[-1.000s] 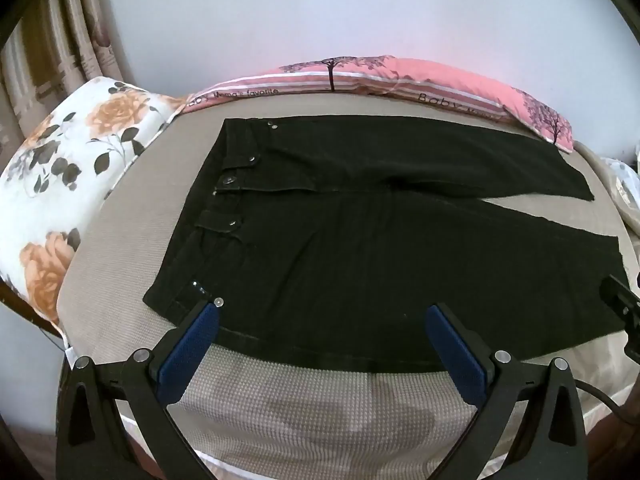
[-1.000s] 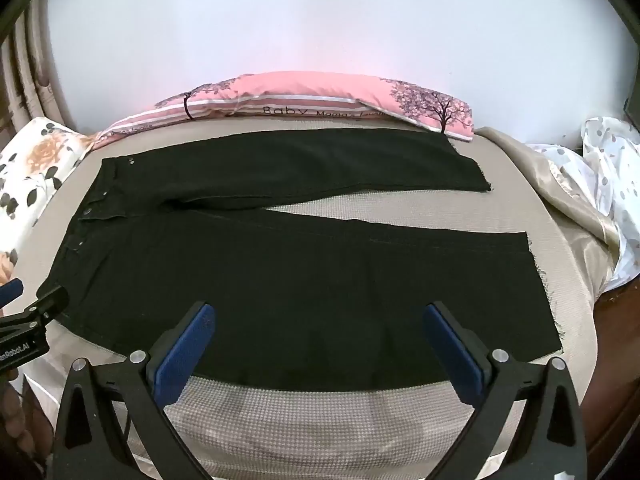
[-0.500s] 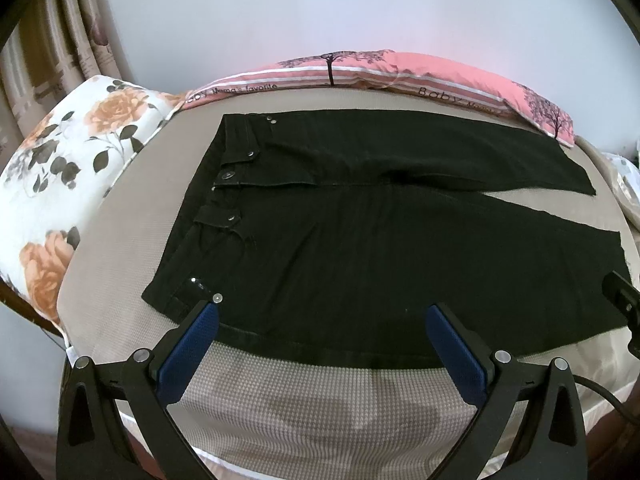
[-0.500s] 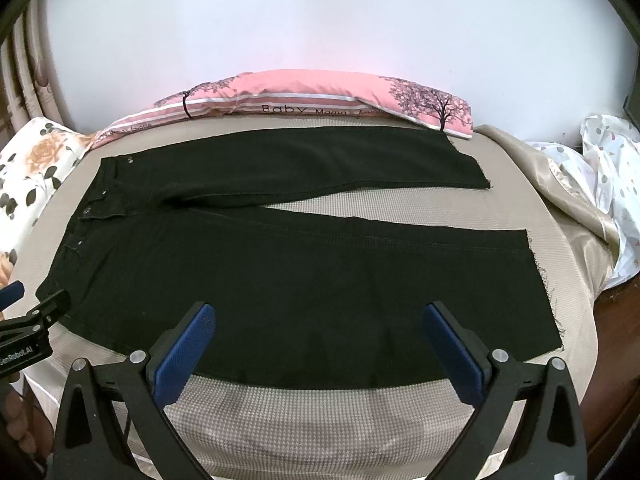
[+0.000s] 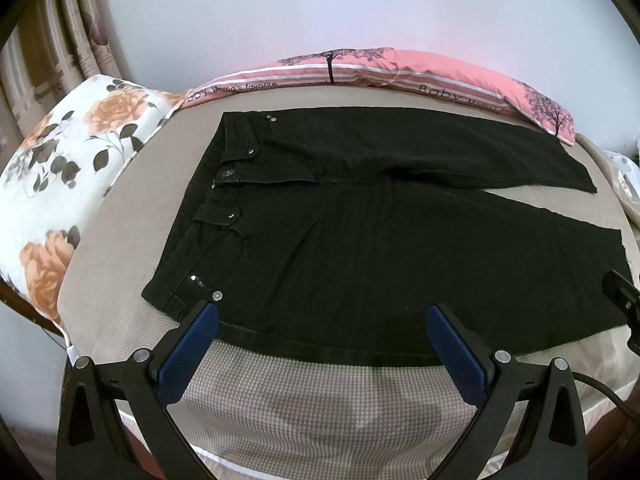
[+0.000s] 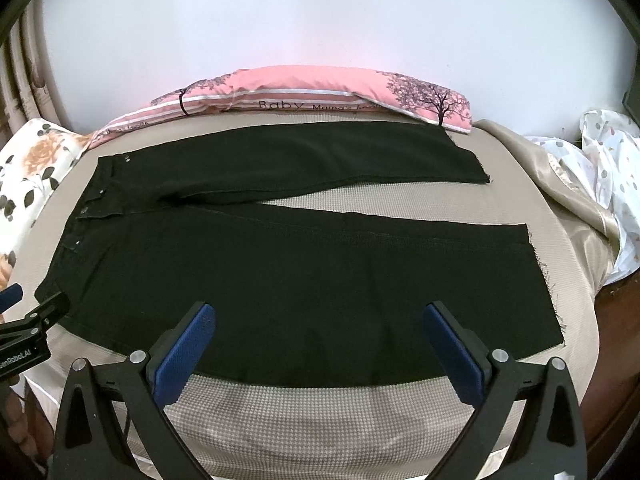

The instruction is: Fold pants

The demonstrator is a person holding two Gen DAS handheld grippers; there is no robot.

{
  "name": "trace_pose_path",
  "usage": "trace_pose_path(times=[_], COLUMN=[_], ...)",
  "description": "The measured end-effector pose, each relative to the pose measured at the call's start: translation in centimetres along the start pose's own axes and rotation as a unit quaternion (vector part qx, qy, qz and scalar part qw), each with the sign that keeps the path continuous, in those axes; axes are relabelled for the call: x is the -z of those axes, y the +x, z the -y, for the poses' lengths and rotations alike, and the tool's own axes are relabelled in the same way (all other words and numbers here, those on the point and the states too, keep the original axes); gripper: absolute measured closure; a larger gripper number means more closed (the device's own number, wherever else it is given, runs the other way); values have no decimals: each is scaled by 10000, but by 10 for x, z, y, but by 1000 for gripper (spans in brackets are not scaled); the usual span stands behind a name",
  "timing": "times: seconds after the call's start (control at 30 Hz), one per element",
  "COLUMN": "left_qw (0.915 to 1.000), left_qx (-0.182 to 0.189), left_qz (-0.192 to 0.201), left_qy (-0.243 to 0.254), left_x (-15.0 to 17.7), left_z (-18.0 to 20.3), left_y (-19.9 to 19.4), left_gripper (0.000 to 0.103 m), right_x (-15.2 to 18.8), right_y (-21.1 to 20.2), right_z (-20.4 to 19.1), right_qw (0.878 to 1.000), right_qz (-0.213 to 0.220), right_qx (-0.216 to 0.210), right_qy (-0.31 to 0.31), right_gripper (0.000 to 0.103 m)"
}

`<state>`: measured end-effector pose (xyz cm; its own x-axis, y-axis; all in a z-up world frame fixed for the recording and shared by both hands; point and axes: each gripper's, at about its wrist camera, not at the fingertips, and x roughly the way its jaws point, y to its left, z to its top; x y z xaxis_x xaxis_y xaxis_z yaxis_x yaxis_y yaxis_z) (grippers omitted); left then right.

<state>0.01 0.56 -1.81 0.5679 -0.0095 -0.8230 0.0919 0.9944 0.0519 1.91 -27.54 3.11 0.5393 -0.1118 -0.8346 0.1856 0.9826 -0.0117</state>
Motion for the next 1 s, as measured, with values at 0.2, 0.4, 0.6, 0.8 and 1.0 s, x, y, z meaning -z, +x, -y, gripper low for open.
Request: trace_pose_path(times=[0.2,0.4,0.6,0.8,1.0], left_qw=[10000,10000,10000,9999,9998], left_qx=[-10,-17,-59,-97,-140], left_qz=[-11,-12,-27,-37,-54], left_qy=[-3,-30,-67,-59,-110], left_x=[2,3,3,1,-1], left_z=[0,-1,-2,-2,-5], left_y=[2,2,2,0,0], left_gripper=[0,0,0,1,0], right_x=[0,1,2,3,3], right_y=[1,2,4,6,6], right_z=[0,0,0,-2,-3], right_qw=[10000,10000,9999,9999,9998], right_qz=[-30,-51,-127,-157,-174], right_qx=[10,-20,-7,-14,-9], right_qy=[22,41,56,51,53], right_gripper=[0,0,0,0,0])
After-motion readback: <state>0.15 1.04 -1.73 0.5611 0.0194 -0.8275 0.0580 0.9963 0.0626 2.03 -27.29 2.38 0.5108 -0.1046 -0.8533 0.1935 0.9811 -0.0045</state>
